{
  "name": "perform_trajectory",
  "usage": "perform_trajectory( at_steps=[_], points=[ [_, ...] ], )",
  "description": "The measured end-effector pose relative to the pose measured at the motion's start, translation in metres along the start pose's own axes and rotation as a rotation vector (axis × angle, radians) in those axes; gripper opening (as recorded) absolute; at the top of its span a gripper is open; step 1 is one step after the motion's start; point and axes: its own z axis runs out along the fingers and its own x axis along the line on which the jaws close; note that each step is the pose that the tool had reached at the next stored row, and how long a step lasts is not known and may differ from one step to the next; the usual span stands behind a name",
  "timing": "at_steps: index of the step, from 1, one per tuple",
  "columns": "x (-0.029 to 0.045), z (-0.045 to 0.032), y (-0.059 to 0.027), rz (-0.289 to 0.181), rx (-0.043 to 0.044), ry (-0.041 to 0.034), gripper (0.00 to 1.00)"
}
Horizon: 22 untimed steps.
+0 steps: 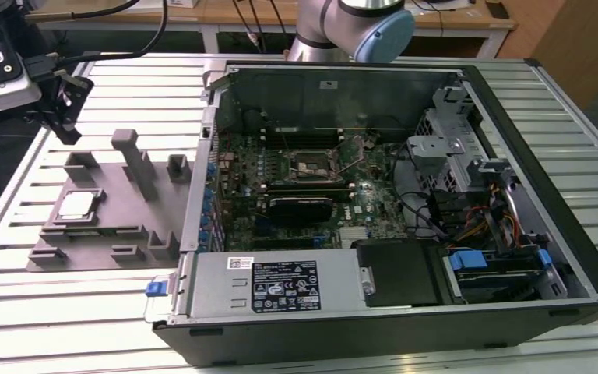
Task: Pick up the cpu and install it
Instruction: 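Pick up the cpu and move it towards the insertion slot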
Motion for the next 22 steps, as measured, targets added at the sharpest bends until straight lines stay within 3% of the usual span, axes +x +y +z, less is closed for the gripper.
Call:
perform_trajectory(
  at_steps=[22],
  points=[
    [0.0113,0.0113,-0.0011,0.0,0.0002,0.0002,0.11]
  ],
)
